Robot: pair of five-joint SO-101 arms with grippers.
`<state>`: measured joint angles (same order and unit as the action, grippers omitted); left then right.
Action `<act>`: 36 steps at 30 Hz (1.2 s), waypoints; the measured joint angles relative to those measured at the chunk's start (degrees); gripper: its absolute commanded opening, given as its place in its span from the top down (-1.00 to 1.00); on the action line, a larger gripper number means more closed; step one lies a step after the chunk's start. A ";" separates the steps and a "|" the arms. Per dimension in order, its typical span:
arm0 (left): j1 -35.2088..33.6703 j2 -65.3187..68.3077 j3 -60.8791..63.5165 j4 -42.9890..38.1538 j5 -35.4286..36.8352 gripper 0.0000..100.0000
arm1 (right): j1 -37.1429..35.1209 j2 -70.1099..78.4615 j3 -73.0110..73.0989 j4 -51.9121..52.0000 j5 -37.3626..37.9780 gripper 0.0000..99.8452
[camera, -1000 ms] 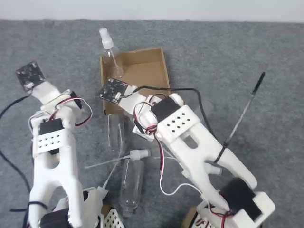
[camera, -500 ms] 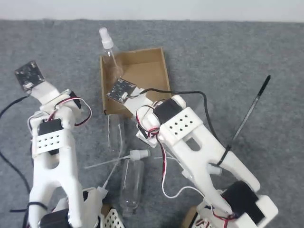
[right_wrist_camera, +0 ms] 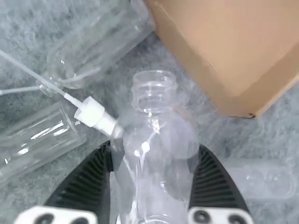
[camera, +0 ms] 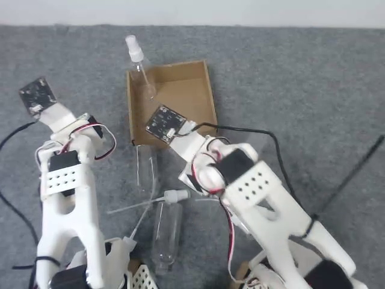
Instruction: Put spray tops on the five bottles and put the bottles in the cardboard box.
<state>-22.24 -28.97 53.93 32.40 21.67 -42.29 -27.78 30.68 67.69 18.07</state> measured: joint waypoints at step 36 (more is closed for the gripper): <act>0.00 0.00 0.00 0.00 0.00 0.93 | 6.59 -26.11 22.51 -19.25 -3.43 0.82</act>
<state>-22.24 -28.97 53.93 32.40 21.67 -35.69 -53.89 53.19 48.44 14.64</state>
